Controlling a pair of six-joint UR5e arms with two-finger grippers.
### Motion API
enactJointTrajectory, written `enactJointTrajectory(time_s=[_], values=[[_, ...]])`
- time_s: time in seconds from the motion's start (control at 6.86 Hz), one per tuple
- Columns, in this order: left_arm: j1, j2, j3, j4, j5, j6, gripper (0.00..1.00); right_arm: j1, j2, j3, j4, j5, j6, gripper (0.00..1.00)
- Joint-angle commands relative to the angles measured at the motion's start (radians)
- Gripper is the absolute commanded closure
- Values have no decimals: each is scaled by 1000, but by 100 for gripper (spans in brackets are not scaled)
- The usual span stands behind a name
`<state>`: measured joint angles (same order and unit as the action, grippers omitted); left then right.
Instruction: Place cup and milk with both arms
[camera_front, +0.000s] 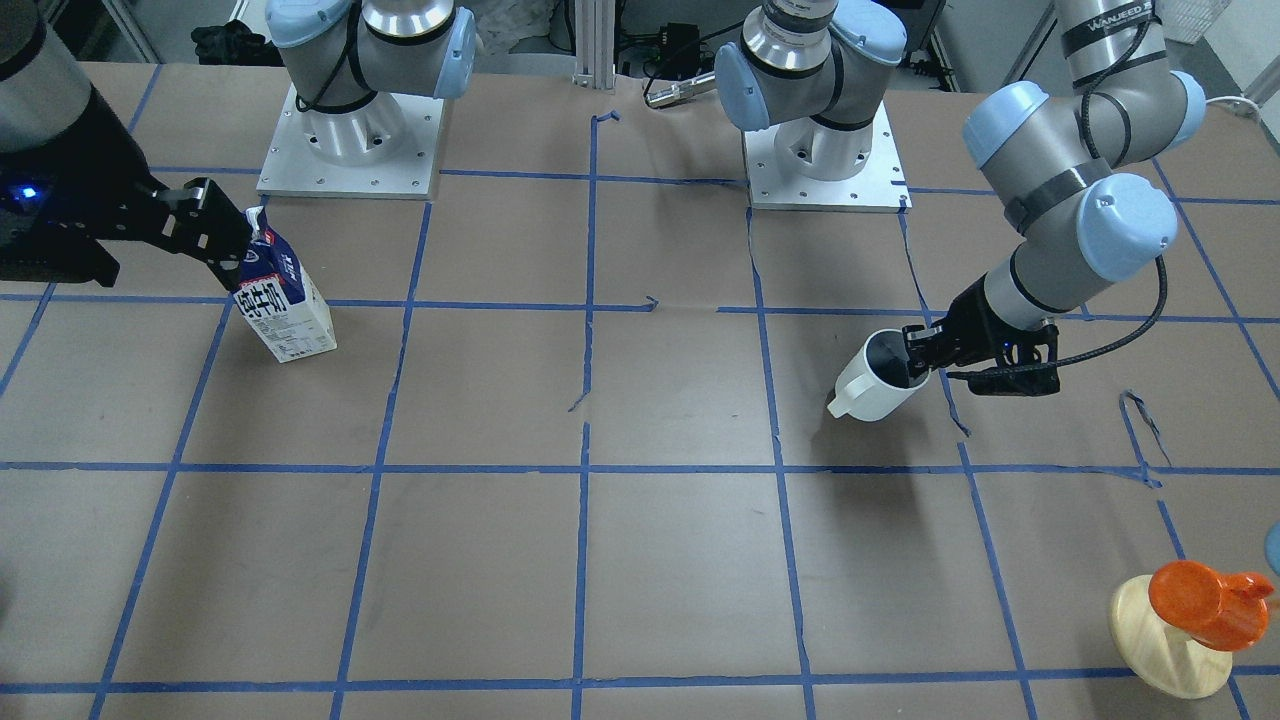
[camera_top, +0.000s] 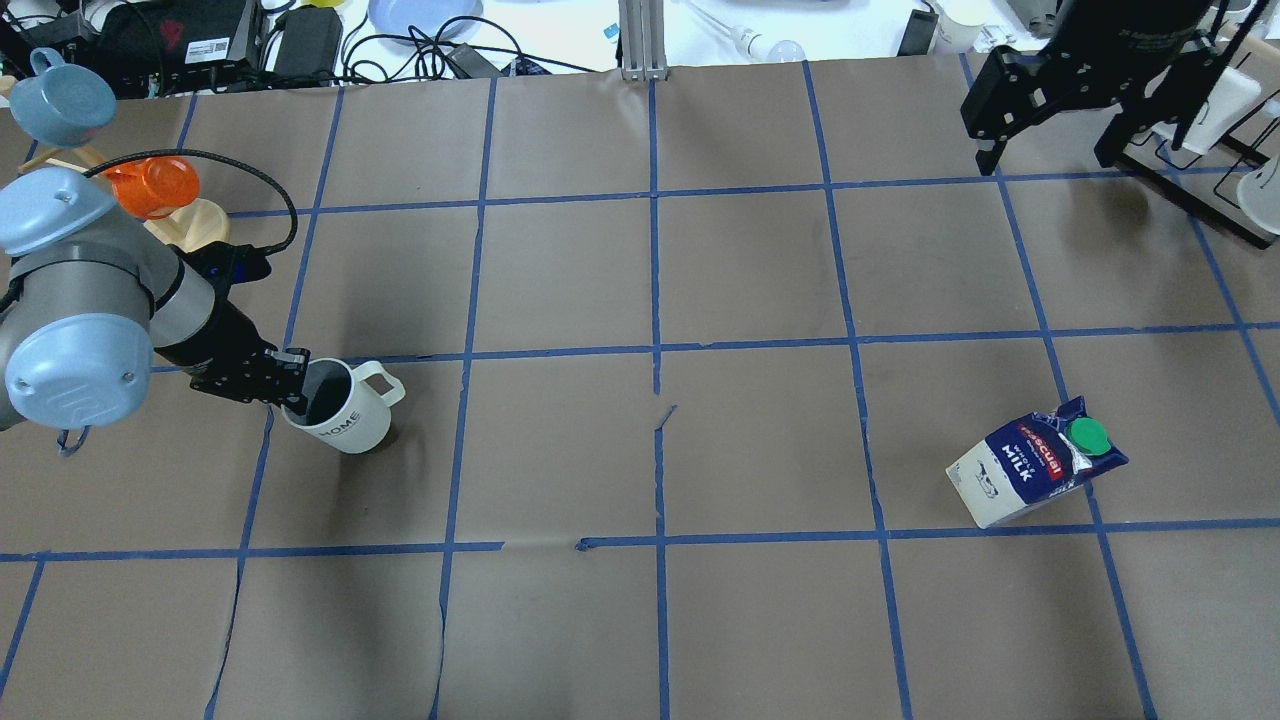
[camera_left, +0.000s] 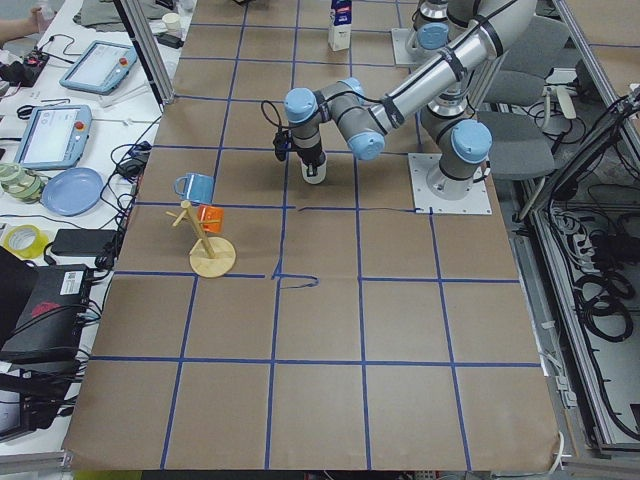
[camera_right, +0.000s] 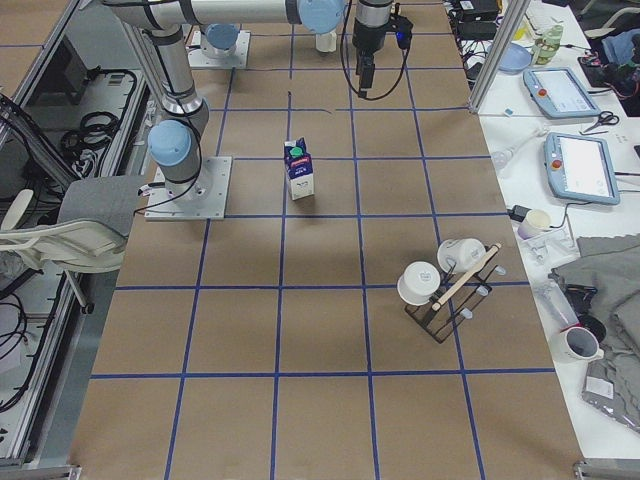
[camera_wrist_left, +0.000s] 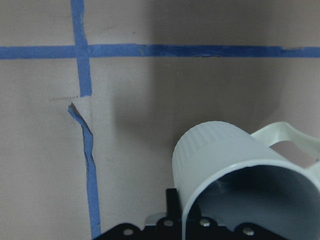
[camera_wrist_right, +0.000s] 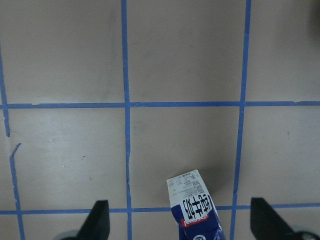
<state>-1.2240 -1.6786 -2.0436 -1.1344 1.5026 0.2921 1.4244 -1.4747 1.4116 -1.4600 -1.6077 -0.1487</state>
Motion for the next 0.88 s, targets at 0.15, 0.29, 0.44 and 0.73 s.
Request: enactJointTrajectory(time_s=[0.15, 0.29, 0.44, 0.73], values=[[-372, 2, 73, 13, 1, -481, 99, -71, -10, 47, 10, -1, -150, 0], [-462, -6, 88, 13, 1, -582, 99, -71, -13, 62, 13, -5, -298, 0], [-539, -24, 92, 30, 2, -682, 99, -71, -36, 94, 21, -11, -425, 0], [-664, -76, 83, 138, 10, -799, 99, -73, -79, 192, 29, -40, -518, 0]])
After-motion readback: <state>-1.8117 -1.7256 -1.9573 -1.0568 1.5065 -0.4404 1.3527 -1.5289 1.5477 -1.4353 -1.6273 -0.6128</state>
